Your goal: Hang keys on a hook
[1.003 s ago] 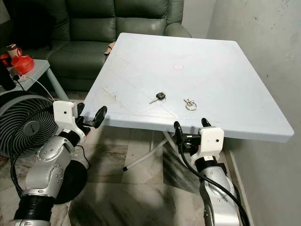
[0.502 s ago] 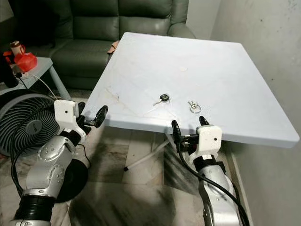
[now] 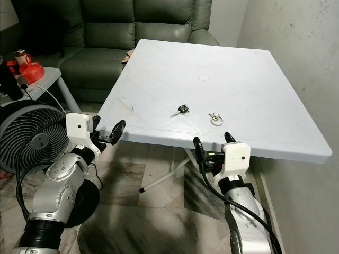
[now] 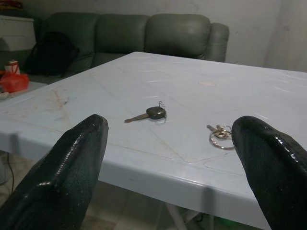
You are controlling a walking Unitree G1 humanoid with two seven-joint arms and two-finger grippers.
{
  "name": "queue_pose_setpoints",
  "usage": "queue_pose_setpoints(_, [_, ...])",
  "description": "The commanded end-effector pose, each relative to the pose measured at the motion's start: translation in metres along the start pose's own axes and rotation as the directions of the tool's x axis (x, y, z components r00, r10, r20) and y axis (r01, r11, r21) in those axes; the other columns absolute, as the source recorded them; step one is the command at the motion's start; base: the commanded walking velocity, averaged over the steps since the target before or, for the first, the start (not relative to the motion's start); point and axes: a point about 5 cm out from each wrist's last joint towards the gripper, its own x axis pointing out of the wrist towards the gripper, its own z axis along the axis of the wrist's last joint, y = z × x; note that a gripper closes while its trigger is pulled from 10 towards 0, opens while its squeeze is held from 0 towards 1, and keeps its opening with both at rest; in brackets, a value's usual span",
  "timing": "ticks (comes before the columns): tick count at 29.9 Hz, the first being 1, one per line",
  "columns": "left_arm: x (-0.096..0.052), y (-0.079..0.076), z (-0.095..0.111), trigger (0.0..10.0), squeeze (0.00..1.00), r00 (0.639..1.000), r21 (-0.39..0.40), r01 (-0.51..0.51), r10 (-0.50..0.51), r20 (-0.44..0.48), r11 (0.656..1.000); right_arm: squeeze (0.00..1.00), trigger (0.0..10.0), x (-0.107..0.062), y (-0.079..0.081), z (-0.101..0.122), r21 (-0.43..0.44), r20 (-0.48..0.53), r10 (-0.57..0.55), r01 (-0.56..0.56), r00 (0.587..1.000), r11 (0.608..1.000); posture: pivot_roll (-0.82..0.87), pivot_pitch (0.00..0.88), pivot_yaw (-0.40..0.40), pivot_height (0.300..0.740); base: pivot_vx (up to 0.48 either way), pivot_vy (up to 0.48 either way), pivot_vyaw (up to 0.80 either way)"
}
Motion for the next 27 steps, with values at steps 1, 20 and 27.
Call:
queue_pose_setpoints(1, [-0.0002,-0.0005,0.0015,10.0,0.0,1.0,0.015,0.006,-0.006,-0.006,1.0,0.0,10.0,-0.0015,0.0001,0.0029,-0.005,0.004,0.01,-0.01,1.0,1.0,-0.05,0.01,-0.016,0.711,0.341,0.0,0.0])
queue_pose_setpoints(20, [0.0007,-0.0027,0.0024,10.0,0.0,1.0,0.017,0.019,-0.019,0.0,1.0,0.0,10.0,-0.003,-0.0004,0.0017,-0.039,-0.005,0.02,-0.02,1.0,0.999,-0.05,0.011,-0.016,0.711,0.417,0.0,0.0])
queue_pose_setpoints(27, [0.0004,-0.0037,0.0021,10.0,0.0,1.0,0.018,0.017,-0.017,0.001,1.0,0.0,10.0,-0.0034,0.0006,0.0018,-0.058,-0.013,0.038,-0.039,0.999,0.998,-0.05,0.017,-0.02,0.711,0.428,0.0,0.77])
